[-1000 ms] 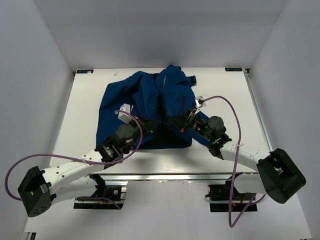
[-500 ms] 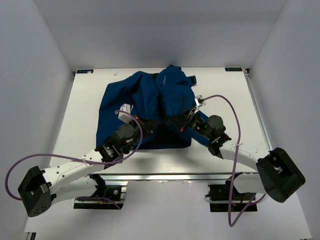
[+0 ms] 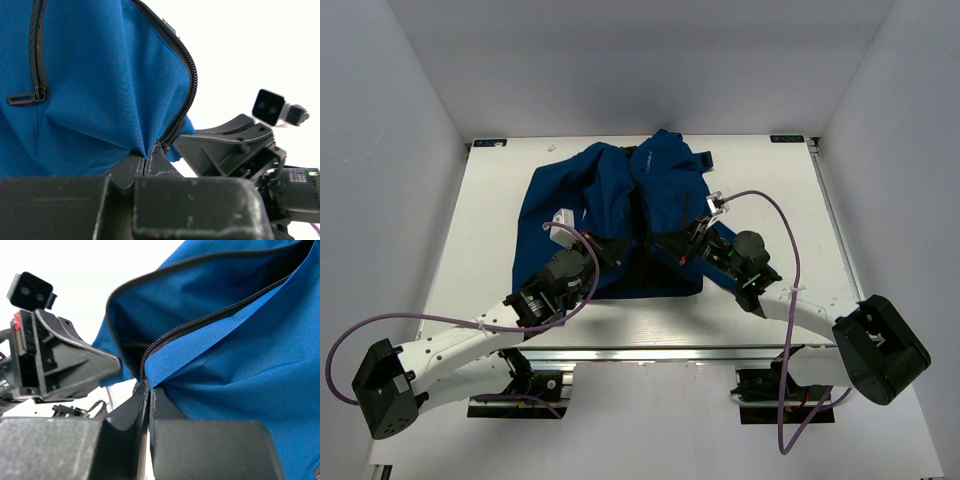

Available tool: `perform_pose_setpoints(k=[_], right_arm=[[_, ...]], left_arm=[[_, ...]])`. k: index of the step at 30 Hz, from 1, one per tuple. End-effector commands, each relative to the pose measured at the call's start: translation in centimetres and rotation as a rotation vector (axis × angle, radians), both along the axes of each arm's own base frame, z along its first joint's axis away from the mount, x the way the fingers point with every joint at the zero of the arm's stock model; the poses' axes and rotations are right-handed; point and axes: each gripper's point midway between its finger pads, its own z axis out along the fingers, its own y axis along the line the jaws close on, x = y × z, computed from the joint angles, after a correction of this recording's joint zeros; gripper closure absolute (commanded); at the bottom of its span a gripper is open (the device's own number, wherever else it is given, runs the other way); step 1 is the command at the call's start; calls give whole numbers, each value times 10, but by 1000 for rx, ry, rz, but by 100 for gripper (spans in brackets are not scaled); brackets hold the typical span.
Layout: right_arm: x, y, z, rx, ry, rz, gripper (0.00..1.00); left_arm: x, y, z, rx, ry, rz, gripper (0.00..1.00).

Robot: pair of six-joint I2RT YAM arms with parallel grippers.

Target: Zip up the jacket

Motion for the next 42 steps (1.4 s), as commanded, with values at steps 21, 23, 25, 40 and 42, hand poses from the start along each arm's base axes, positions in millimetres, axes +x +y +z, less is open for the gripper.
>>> perform_pose_setpoints(k=[21,23,25,40,42], right_arm=[[2,18,38,56,-104,55,100],[1,18,39,59,-104,60,100],[1,18,39,64,-105,56,100],[0,13,47,77,-121,35,100],[0,13,47,73,-123,35,100]], left_arm=[[-3,0,20,-46,-32,-8,100],[-4,0,19,-45,-29,-10,100],[-4,-1,20,-48,-33,-13,100],[-4,-3,13,-30,-14,-22,100],[-4,-2,10,-24,-9,-15,100]])
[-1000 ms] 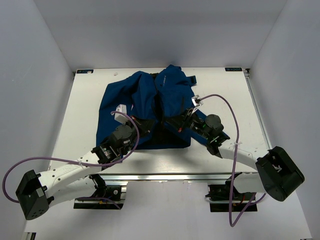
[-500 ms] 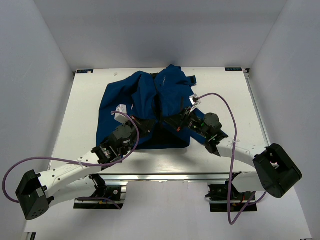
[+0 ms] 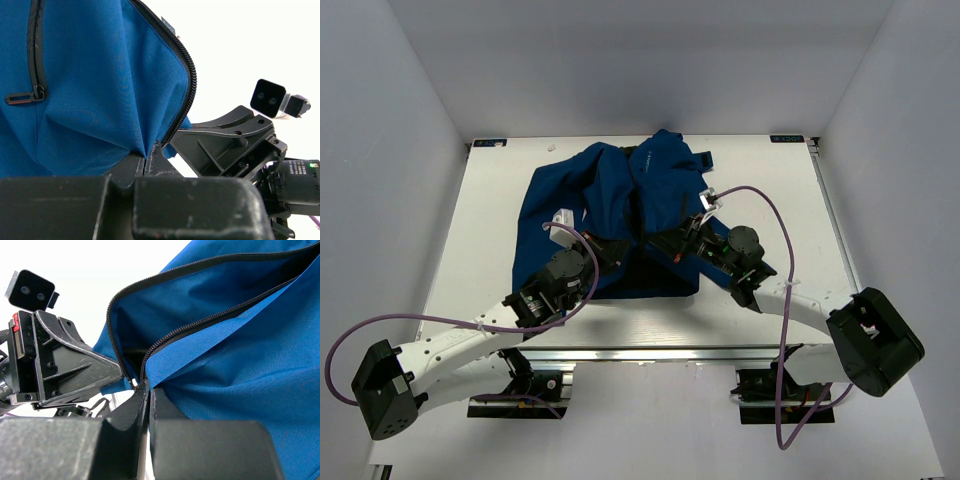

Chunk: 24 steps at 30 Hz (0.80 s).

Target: Zip up the jacket

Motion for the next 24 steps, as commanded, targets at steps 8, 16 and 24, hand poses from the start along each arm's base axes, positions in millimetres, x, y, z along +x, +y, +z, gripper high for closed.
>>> perform_pose_setpoints(k=[8,16,24], right_arm=[[-4,0,35,53,-79,2,100],[-7,2,20,27,-38,26,100],[-5,-1,24,18,-54,5,100]], left_arm=[[-1,1,10,-26,-9,8,100],[-1,4,17,-40,-27,16,100],[0,1,16,-30,-27,12,100]])
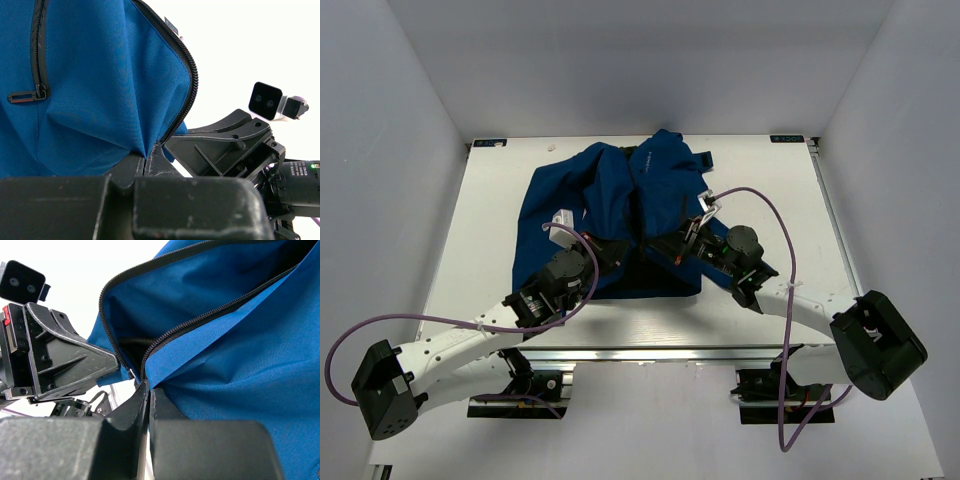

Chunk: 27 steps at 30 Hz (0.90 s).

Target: Zip up the jacket

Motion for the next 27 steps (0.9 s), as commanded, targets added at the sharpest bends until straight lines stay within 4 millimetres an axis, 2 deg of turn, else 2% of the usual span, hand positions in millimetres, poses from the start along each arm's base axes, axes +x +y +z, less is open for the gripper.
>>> perform_pose_setpoints(k=[1,27], right_arm=[[-1,1,34,55,-94,1,100],[2,3,49,84,-135,-5,100]], left_arm=[[0,-2,17,-31,-35,-1,100],[0,-7,16,-11,-39,-22,100]])
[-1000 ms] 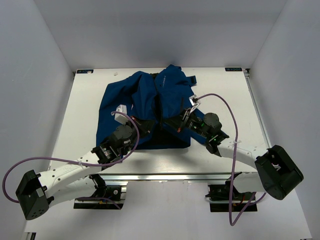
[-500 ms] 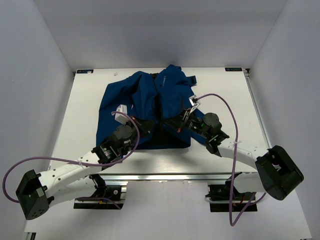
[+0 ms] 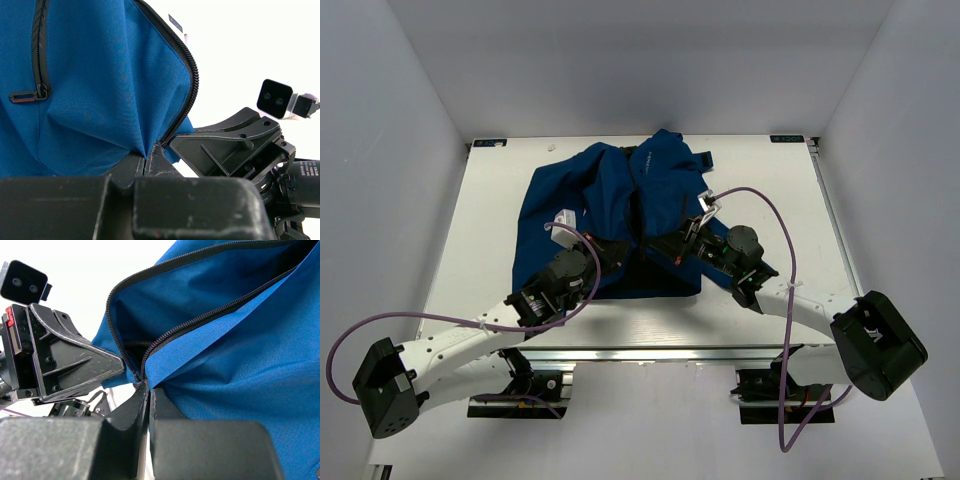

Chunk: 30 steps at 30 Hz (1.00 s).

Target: Zip up the jacket

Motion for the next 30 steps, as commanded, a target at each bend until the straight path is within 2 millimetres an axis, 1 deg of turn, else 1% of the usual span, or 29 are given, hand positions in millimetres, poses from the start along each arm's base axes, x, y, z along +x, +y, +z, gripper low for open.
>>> perform_pose_setpoints(k=[1,8,17,20,24,30], right_arm=[[2,3,49,91,-127,-2,100],[3,4,54,102,-143,-3,100],[4,3,53,95,-147,-9,100],[4,4,54,93,-154,-7,100],[3,5,56,90,-161,5,100],[3,5,56,73,-172,7,100]], left_arm=[[-1,-6,22,-37,-40,-21,100],[-2,-6,22,-38,-39,-24,100],[-2,-7,21,-33,-38,-32,100],[-3,-9,22,-30,-50,-45,100],[-5,-16,24,2,-57,-87,100],[-8,-22,15,71,-46,-137,100]])
